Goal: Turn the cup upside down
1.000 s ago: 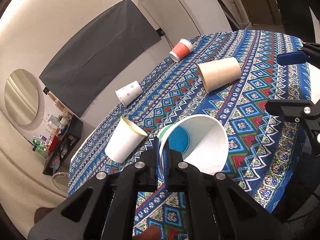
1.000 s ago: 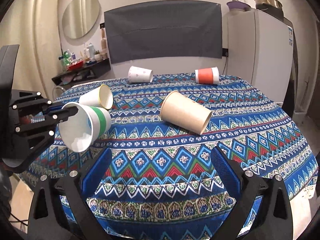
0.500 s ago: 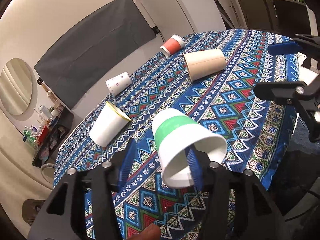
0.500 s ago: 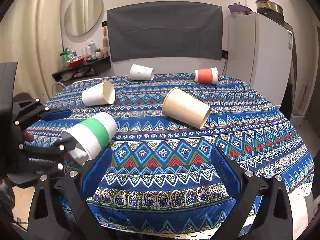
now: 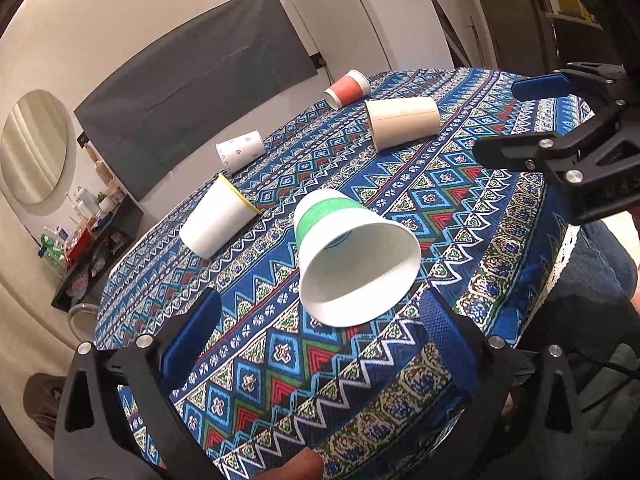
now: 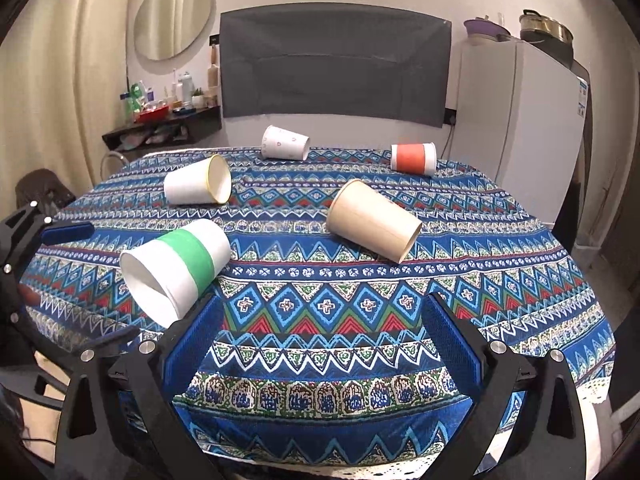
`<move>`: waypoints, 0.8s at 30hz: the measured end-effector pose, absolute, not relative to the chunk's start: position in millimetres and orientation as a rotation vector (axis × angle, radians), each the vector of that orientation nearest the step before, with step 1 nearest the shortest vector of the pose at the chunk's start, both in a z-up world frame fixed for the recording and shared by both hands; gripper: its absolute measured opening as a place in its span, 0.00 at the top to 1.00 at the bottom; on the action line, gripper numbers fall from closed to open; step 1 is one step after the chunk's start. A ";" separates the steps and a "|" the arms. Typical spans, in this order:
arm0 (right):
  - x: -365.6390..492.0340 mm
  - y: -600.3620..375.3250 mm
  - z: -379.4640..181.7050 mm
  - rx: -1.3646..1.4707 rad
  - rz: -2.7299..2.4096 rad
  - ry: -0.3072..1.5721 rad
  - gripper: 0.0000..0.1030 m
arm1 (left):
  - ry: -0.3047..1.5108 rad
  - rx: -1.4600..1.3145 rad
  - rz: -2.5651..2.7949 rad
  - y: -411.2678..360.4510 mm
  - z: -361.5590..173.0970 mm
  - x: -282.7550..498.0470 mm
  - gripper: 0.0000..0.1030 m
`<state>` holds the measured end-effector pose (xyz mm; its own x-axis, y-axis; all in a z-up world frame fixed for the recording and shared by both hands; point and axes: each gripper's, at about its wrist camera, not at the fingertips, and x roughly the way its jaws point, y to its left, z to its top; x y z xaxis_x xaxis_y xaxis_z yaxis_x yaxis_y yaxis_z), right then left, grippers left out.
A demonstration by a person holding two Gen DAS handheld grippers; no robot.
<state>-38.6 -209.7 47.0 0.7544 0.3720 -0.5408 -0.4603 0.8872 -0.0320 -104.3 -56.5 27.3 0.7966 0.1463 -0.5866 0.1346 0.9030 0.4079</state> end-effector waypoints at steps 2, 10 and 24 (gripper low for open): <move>-39.6 -204.0 50.9 -0.186 0.456 0.547 0.08 | 0.652 0.436 0.019 -51.0 27.7 -107.4 0.06; -38.2 -175.1 60.6 -0.271 0.442 0.544 0.08 | 0.655 0.330 0.042 -13.9 29.8 -111.7 0.06; -29.4 -125.3 72.5 -0.413 0.408 0.563 0.08 | 0.631 0.260 0.053 36.0 26.5 -105.3 0.06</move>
<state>-29.4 -125.3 72.5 0.7710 0.2550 -0.5836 -0.4752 0.8404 -0.2606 -105.3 36.0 26.5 0.8074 0.1279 -0.5760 0.0300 0.9661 0.2566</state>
